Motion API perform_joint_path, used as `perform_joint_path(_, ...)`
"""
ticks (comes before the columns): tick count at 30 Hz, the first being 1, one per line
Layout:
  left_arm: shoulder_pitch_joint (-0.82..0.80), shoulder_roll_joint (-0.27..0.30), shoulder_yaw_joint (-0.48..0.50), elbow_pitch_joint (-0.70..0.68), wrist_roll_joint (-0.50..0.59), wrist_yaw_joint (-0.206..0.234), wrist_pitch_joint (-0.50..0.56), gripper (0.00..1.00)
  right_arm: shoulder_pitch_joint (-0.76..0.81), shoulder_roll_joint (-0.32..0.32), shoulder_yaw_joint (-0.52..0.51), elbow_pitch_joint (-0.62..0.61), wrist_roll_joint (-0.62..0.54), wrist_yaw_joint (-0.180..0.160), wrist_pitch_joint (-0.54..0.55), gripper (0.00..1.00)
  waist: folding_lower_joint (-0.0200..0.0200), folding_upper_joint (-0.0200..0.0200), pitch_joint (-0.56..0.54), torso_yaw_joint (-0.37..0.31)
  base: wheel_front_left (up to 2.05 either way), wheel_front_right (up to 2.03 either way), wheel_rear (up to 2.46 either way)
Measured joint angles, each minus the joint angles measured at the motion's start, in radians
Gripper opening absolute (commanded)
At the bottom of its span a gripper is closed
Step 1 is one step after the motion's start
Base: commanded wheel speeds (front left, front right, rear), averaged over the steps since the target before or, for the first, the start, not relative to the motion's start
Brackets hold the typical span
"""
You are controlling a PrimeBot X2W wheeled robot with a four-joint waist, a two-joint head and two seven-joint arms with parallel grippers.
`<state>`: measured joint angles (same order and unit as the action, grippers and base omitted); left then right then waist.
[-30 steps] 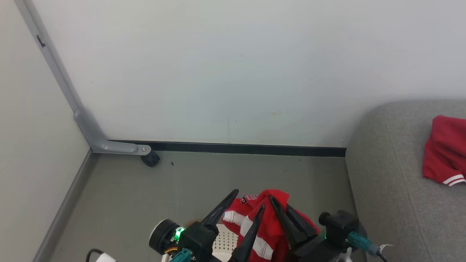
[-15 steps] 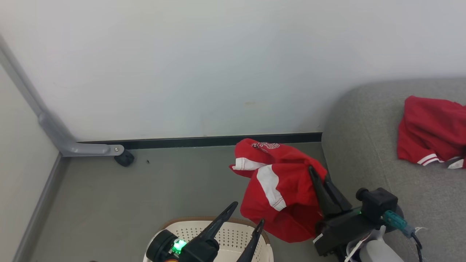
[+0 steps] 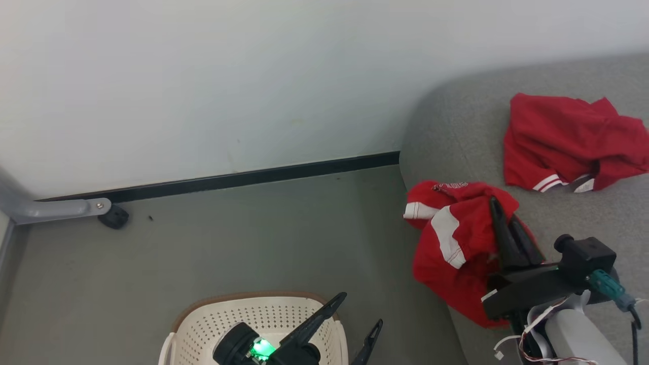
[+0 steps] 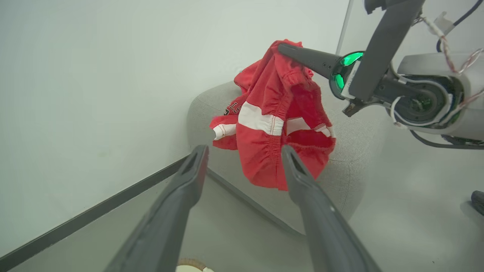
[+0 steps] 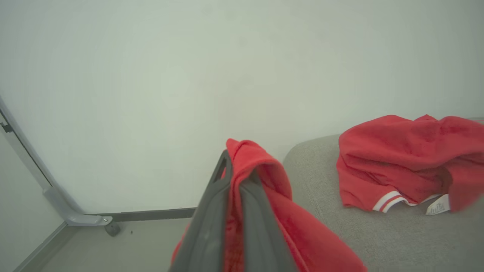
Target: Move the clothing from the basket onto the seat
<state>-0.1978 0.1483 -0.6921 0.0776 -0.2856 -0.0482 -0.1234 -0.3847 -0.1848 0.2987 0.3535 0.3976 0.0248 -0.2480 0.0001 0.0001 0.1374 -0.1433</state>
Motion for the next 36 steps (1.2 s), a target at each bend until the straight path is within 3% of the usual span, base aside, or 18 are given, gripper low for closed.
perform_joint_path(12,-0.028,0.013,0.001,-0.04,0.04,0.002,0.035,1.0,-0.081,-0.052,-0.13,-0.008,0.035,-0.034,-0.001,0.0,0.0001,0.0,0.101,-0.086,0.0,0.0,0.0)
perform_joint_path(19,-0.075,0.024,0.009,-0.064,0.052,0.005,0.053,1.0,-0.212,-0.09,-0.21,0.002,0.053,-0.035,-0.001,0.0,0.0001,0.0,0.176,-0.127,0.0,0.0,0.0)
perform_joint_path(36,-0.19,0.024,-0.004,-0.093,0.104,-0.006,0.087,1.0,-0.6,-0.297,-0.409,0.083,0.069,-0.033,-0.009,0.0,0.0001,0.0001,0.355,-0.14,0.0,0.0,0.0)
